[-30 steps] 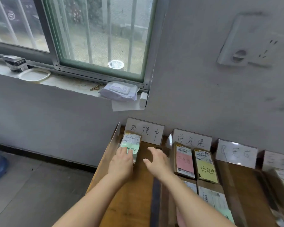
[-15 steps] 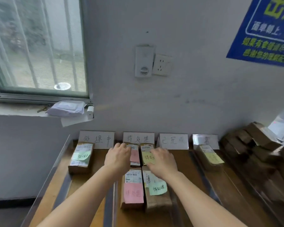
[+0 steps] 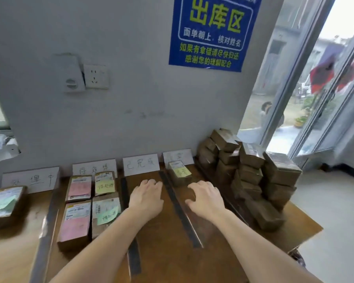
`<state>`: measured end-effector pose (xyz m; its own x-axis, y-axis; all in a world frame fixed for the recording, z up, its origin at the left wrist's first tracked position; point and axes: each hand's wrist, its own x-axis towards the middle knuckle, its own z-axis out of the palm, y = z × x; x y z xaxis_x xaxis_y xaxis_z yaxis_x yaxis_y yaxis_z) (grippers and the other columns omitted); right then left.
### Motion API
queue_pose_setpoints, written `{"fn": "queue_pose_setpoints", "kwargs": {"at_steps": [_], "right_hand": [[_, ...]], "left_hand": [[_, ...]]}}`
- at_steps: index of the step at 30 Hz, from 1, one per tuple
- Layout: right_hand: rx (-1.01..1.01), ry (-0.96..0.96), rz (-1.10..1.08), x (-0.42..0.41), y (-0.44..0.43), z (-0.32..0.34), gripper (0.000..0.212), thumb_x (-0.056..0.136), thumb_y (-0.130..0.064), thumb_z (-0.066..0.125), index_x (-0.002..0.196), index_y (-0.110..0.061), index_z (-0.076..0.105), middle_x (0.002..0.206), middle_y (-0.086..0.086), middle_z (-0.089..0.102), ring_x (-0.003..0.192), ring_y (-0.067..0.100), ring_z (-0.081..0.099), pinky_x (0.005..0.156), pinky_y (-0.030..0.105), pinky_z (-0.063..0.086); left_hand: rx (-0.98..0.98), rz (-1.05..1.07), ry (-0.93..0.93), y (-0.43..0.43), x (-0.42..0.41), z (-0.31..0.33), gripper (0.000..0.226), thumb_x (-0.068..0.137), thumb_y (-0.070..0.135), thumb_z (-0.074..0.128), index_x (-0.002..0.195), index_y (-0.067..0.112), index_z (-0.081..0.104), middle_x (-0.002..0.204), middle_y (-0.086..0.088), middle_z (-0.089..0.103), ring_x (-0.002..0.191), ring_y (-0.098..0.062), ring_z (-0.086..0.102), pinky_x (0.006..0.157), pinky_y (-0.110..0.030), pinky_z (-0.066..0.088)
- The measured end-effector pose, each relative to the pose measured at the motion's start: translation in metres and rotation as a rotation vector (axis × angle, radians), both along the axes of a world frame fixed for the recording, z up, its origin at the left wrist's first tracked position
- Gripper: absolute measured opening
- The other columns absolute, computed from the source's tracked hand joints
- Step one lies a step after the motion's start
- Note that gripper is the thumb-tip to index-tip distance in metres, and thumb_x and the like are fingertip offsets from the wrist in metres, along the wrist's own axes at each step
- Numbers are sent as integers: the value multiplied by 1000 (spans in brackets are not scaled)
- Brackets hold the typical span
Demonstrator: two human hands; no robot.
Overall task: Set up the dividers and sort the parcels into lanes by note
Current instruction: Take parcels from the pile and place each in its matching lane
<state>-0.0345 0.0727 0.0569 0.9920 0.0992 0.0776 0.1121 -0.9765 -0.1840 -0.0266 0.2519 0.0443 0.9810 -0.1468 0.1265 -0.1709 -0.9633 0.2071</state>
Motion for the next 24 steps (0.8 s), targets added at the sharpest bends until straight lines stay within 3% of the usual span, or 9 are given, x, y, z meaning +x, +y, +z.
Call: {"fn": "queue_pose_setpoints", "kwargs": {"at_steps": [7, 13, 24], "right_hand": [[26, 4, -163, -24, -111, 5, 49, 92, -43, 59, 137, -27, 52, 135, 0, 55, 128, 23, 46, 108, 37, 37], [29, 24, -291, -22, -185, 5, 49, 93, -43, 59, 139, -27, 49, 138, -1, 53, 130, 23, 44, 107, 36, 40], [-5, 19, -426, 48, -297, -2, 53, 91, -54, 55, 137, -28, 50, 135, 0, 53, 128, 22, 44, 105, 36, 39]], "left_hand": [[22, -199, -3, -109, 0, 7, 50, 95, 37, 55, 140, 17, 44, 138, -2, 50, 127, -21, 45, 101, -35, 44], [-5, -279, -18, -186, 15, 9, 53, 96, 37, 55, 145, 20, 41, 146, -1, 45, 133, -20, 43, 104, -32, 43], [-23, -365, -5, -311, 107, 8, 52, 95, 40, 56, 142, 20, 45, 140, -2, 50, 129, -23, 46, 102, -35, 46]]}}
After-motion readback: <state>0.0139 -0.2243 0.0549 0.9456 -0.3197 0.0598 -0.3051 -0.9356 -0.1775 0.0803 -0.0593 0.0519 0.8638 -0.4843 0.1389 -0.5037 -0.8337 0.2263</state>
